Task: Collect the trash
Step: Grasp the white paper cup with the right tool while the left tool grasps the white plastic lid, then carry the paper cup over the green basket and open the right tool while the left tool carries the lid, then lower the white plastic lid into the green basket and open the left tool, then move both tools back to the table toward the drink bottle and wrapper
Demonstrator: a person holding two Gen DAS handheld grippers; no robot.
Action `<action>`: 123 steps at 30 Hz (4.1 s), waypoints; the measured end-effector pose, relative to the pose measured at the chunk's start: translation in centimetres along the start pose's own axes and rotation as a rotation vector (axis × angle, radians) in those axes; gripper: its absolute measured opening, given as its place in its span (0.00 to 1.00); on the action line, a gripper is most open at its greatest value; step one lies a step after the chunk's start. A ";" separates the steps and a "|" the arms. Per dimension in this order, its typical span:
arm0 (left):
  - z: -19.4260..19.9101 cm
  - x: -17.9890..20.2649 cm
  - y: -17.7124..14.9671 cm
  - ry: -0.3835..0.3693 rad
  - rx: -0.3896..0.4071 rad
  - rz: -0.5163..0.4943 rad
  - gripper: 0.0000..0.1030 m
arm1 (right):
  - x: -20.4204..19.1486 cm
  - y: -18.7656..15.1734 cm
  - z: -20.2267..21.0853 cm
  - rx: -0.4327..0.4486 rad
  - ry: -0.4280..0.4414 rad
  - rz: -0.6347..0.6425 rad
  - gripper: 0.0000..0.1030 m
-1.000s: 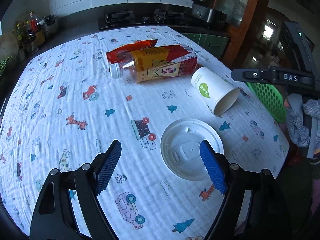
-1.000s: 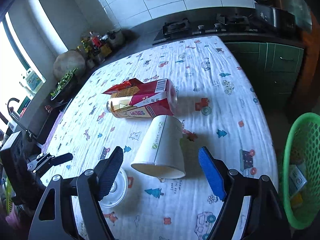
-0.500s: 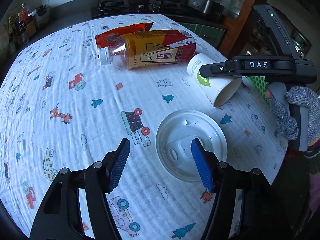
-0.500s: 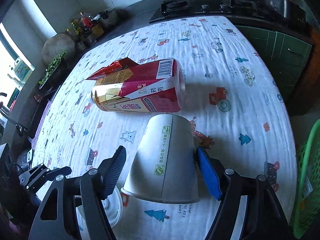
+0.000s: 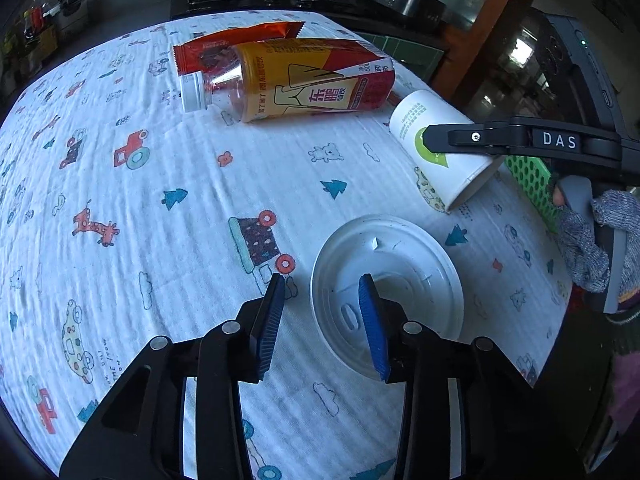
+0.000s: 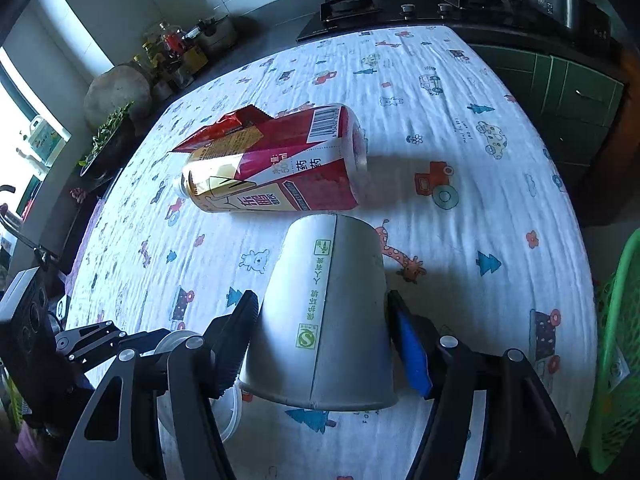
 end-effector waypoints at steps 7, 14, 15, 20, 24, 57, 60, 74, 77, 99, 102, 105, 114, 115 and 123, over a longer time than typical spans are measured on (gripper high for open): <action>-0.2 0.5 0.2 -0.007 -0.002 -0.010 0.17 | 1.2 -0.6 1.8 0.037 0.012 -0.024 0.61; 1.1 1.3 0.6 -0.010 0.037 -0.024 0.06 | 3.0 -1.5 3.8 0.076 -0.005 -0.039 0.61; 1.4 1.6 0.7 -0.016 0.043 -0.029 0.05 | 3.3 -1.6 4.2 0.084 -0.006 -0.046 0.61; 2.2 2.5 1.3 -0.038 0.062 -0.038 0.04 | 5.7 -2.3 6.4 0.122 -0.031 -0.072 0.61; 2.8 4.2 2.2 -0.079 0.083 -0.050 0.04 | 8.5 -3.1 8.7 0.158 -0.074 -0.098 0.61; -4.2 25.6 12.5 -0.258 0.066 -0.263 0.04 | 34.7 -11.6 15.7 0.233 -0.437 -0.417 0.62; -5.4 26.9 13.1 -0.252 0.059 -0.269 0.04 | 34.7 -11.7 16.0 0.244 -0.426 -0.411 0.62; -13.1 31.3 16.6 -0.235 0.033 -0.237 0.04 | 32.7 -13.0 20.0 0.369 -0.402 -0.359 0.72; -15.0 31.7 16.9 -0.217 0.019 -0.237 0.04 | 32.7 -13.5 20.4 0.378 -0.378 -0.373 0.74; -15.2 31.4 16.8 -0.268 0.052 -0.190 0.11 | 31.6 -13.9 20.2 0.381 -0.354 -0.372 0.74; -13.3 30.1 16.2 -0.244 0.066 -0.204 0.11 | 30.4 -13.6 20.4 0.390 -0.350 -0.359 0.75; -11.5 28.5 15.4 -0.217 0.086 -0.216 0.11 | 29.0 -13.2 20.7 0.401 -0.351 -0.343 0.78; -5.5 21.5 13.4 -0.109 0.154 -0.194 0.32 | 23.9 -11.7 20.5 0.417 -0.322 -0.278 0.81; -4.9 20.7 13.3 -0.099 0.162 -0.191 0.32 | 23.2 -11.4 20.4 0.419 -0.313 -0.269 0.81; -0.1 12.3 12.9 0.004 0.212 -0.127 0.44 | 17.4 -9.0 18.5 0.406 -0.261 -0.174 0.82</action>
Point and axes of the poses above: each gripper's, at about its wrist camera, not at the fingertips, and z roughly against the way its jaws point, x to its right, y to its top, the point moved 8 cm from there along -z, roughly the way its jaws point, and after that the axes turned 4 degrees about -y, right-handed, at the moved point
